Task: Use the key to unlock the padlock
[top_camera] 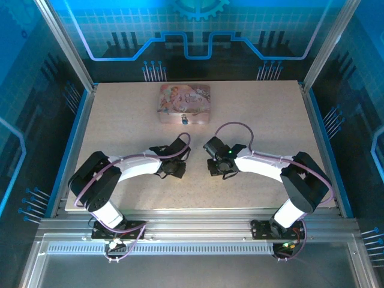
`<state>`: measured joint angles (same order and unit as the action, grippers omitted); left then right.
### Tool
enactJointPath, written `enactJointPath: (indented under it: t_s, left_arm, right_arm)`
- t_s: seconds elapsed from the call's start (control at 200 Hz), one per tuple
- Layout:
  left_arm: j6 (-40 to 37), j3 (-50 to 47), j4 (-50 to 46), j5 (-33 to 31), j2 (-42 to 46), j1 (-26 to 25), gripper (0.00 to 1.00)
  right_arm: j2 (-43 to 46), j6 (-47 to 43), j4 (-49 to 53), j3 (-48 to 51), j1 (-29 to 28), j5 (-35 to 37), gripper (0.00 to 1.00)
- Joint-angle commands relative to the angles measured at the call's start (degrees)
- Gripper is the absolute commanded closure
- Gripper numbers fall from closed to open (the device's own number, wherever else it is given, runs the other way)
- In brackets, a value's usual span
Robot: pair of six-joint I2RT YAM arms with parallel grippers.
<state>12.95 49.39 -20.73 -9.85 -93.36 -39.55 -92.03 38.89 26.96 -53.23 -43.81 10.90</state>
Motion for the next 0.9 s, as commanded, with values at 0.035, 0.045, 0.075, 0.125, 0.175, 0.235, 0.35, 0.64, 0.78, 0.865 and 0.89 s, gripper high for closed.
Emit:
enactJointPath:
  t_s: [0.035, 0.045, 0.075, 0.125, 0.175, 0.235, 0.35, 0.64, 0.78, 0.865, 0.89]
  left_arm:
    - [-0.2, -1.0, -1.1, -0.5, 2.3, -0.4, 0.75]
    - [-0.1, -1.0, -1.1, -0.5, 2.2, -0.3, 0.75]
    - [0.0, -1.2, -1.0, -0.5, 2.1, -0.3, 0.74]
    - [0.3, -1.3, -0.9, -0.4, 1.7, -0.3, 0.74]
    - [0.5, -1.3, -1.0, -0.2, 1.4, -0.3, 0.74]
    - [0.7, -1.5, -1.0, 0.1, 1.2, -0.3, 0.74]
    - [1.2, -1.9, -0.7, 0.8, 1.2, -0.3, 0.73]
    - [2.2, -2.7, -0.8, 2.0, 0.5, -0.3, 0.75]
    - [2.2, -3.6, 0.1, 3.4, 0.4, -0.2, 0.78]
    - [2.2, -3.9, 0.8, 4.2, 0.3, -0.2, 0.79]
    - [2.2, -3.9, 1.0, 4.4, 0.2, -0.2, 0.79]
  right_arm:
    - [0.0, -0.1, -0.8, 0.3, -0.2, -0.4, 0.79]
    - [-0.1, -0.1, -0.8, 0.2, -0.2, -0.4, 0.79]
    - [-0.1, 0.0, -0.8, 0.2, -0.3, -0.4, 0.79]
    - [-0.1, -0.1, -0.7, 0.1, -0.4, -0.4, 0.79]
    - [0.0, -0.1, -0.5, 0.0, -0.5, -0.3, 0.79]
    - [0.1, 0.0, -0.4, 0.0, -0.6, -0.2, 0.79]
    - [0.4, 0.0, -0.5, 0.3, -0.7, -0.2, 0.78]
    - [0.8, 0.2, -0.9, 0.7, -0.9, -0.3, 0.78]
    - [1.6, -0.2, -3.4, 2.0, -0.8, -1.6, 0.78]
    - [2.2, -0.4, -5.6, 2.5, -0.9, -2.9, 0.78]
    - [2.3, -0.4, -6.1, 3.6, -0.8, -3.3, 0.78]
